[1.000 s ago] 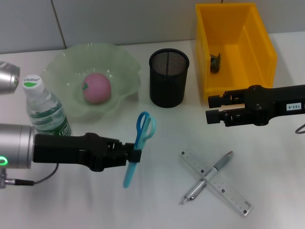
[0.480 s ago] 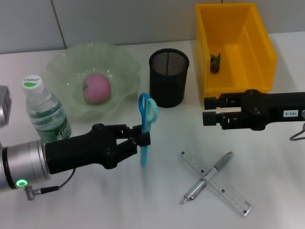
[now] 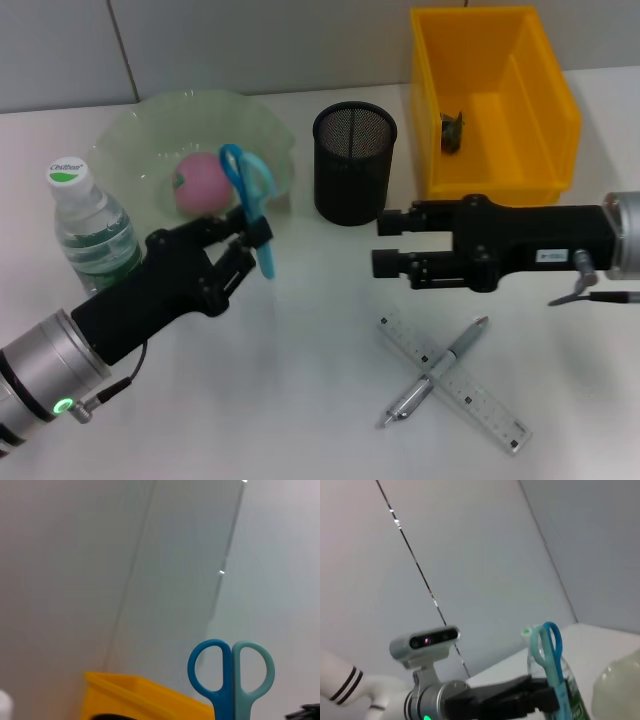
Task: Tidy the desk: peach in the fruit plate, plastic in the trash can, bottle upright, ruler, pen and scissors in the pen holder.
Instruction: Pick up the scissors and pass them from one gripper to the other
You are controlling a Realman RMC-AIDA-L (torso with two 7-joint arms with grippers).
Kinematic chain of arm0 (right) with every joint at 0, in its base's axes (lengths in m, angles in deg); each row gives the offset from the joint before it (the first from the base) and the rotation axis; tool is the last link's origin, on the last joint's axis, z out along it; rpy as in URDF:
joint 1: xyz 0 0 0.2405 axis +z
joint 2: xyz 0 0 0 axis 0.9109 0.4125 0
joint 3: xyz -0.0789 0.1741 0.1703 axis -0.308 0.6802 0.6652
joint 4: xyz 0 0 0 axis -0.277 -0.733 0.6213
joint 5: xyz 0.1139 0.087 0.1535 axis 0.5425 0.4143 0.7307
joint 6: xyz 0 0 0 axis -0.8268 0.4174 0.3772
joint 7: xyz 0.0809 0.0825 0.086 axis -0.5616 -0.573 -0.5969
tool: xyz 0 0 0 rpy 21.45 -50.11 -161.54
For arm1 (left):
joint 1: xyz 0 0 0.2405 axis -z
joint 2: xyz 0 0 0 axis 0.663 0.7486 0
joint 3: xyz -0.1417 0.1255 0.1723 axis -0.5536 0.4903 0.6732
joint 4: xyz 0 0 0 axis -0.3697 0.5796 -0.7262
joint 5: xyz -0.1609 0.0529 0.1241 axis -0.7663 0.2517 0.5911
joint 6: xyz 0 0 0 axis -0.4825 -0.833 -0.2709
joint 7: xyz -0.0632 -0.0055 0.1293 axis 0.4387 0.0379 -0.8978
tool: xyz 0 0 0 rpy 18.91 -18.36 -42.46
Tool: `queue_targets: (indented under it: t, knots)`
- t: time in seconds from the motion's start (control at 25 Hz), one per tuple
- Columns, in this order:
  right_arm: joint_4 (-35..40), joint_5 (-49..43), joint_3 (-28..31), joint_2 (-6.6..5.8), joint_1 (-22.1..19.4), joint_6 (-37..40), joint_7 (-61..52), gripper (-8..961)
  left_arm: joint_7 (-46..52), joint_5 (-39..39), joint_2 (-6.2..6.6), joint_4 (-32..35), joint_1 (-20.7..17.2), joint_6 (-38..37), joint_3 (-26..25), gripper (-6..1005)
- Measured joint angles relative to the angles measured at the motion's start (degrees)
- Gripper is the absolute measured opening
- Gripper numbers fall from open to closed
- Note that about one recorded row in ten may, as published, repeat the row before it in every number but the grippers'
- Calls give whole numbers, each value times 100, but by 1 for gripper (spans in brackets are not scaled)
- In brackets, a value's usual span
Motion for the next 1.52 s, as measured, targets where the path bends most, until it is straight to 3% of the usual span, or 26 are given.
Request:
queue_targets:
  t: [0.16,0.2,0.48,0.56,0.6,0.64,0.8,0.88,1.2,1.52]
  knots:
    - [-275,270,-27,21,26,-77,391,655,-589,21,0,-455,73,0,-413,233]
    - [-505,532,-30,21,31,-118,764,655,-1111,56,0,-801,131,3,-714,232]
    - [-1124,1098,-34,36,90,-294,1765,655,-1969,149,0,-1405,224,1,-1320,232]
    - [-1389,1251,-29,40,143,-354,2125,654,-2217,434,0,-1559,210,60,-1736,232]
    - [-1581,1302,-5,43,205,-418,2385,654,-2441,764,-1,-1680,179,169,-2185,233]
    - [-1581,1302,-5,43,205,-418,2385,654,-2441,764,-1,-1680,179,169,-2185,233]
    - [-1878,1476,-35,63,394,-643,2723,654,-3052,1480,1,-2037,59,479,-3243,233]
    - [-1967,1501,-33,65,438,-676,2833,654,-3232,1530,1,-2168,30,570,-3460,233]
    - [-2661,1750,22,73,745,-1180,3670,654,-3776,1545,1,-2577,-13,813,-3926,233]
    - [-2922,1901,-25,82,890,-1464,3903,654,-4122,1548,1,-2800,-10,941,-4007,232]
